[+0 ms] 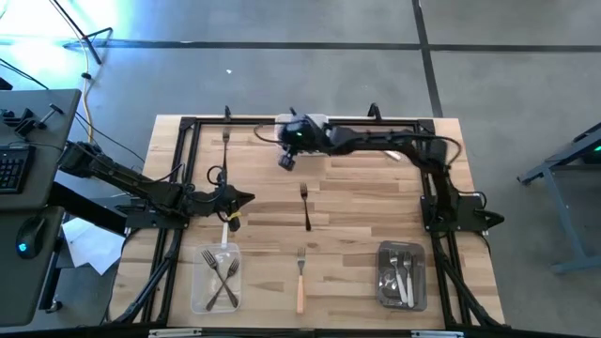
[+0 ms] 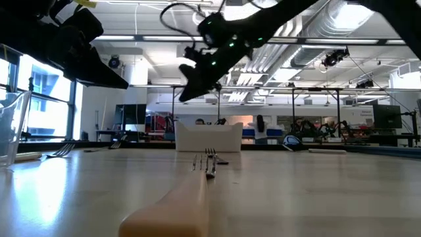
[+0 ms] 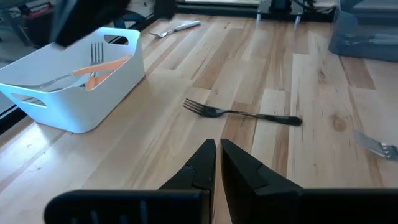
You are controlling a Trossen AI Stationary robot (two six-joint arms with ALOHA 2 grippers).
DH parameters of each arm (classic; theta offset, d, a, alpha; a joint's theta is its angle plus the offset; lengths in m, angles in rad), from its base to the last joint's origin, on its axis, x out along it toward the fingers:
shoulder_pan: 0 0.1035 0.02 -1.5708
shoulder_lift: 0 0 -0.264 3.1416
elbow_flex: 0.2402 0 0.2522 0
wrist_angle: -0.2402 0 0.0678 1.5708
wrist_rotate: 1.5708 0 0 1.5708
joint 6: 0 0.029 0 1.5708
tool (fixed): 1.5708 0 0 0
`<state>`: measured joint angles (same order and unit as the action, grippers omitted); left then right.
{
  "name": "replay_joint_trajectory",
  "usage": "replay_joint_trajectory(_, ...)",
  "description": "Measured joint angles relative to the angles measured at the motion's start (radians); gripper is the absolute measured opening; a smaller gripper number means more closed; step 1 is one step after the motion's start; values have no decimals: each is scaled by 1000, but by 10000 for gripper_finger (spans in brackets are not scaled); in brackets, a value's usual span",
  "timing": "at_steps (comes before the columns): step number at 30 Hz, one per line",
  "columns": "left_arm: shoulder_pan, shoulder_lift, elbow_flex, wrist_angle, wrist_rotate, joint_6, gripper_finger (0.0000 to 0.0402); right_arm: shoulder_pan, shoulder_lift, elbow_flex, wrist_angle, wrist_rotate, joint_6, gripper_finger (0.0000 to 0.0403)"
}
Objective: Sort silverware by color (type)
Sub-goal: Put the top silver fork into the transparent bin
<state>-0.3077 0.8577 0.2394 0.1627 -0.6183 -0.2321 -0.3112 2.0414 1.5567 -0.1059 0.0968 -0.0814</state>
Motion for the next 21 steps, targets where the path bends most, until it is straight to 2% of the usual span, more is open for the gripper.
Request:
replay_joint_trajectory(7,0,0,1,47,11,5,17,69,-291,-423,275,3,75,0)
replay_joint_trajectory(13,1,16,1,47,6,-18,17,130,-531,-755,431,112,84,0)
replay_joint_trajectory(17,14,43,7,56,22,-53,17,148,-672,-921,543,139,86,0)
replay_joint_trajectory(21,20,76,29,39,48,-78,17,148,-805,-1040,552,139,108,0)
